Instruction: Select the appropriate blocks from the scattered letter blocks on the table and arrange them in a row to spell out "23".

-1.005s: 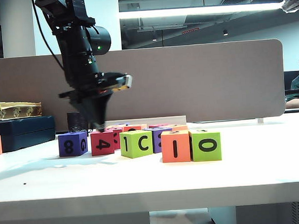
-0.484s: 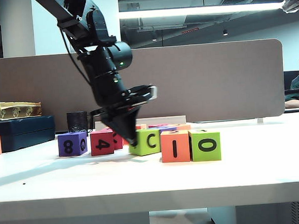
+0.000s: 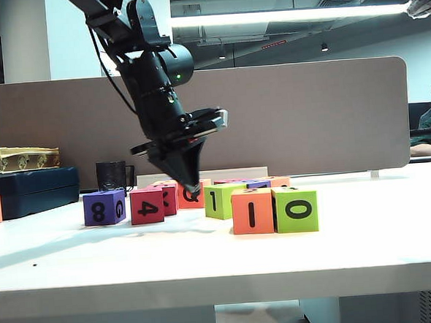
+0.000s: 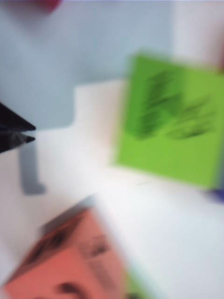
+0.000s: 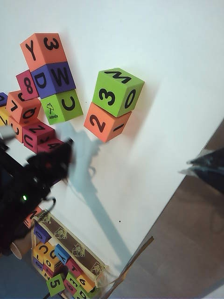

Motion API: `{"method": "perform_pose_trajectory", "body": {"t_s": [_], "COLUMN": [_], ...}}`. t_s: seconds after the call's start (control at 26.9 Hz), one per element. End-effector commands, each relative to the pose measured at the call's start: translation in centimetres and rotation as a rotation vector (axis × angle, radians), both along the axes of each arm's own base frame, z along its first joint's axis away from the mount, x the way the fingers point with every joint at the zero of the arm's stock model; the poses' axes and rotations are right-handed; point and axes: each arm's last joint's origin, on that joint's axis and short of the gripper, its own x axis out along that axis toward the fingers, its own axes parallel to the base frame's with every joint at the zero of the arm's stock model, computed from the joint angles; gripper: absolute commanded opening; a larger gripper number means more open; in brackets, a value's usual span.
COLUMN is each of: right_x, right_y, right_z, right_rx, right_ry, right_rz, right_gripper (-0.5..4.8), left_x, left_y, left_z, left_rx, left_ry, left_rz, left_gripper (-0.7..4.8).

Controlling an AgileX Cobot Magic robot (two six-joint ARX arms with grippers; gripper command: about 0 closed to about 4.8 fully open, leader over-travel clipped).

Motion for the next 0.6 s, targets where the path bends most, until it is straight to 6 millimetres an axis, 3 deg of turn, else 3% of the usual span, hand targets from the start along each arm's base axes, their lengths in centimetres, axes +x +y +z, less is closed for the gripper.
{"method": "perform_pose_trajectory", "body": {"t_s": [0.04,0.6], "right_x": [0.0,0.0], "right_y": [0.0,0.0], "right_z": [0.3,0.2], "right_rx": [0.001,0.002], "right_ry": [-0.020,-0.019], "right_rz": [0.001,0.003], "right_gripper": [-0.01,-0.01], "left_x": [-1.8,-3.0], "left_y": [0.1,-3.4], "left_z": [-0.3,-1.0], "left_rx": [-0.009,-0.060], "left_ry": [0.197,0.159], "left_rz": [-0.029,-0.120], "left_gripper": [-0.06,-0.06]}}
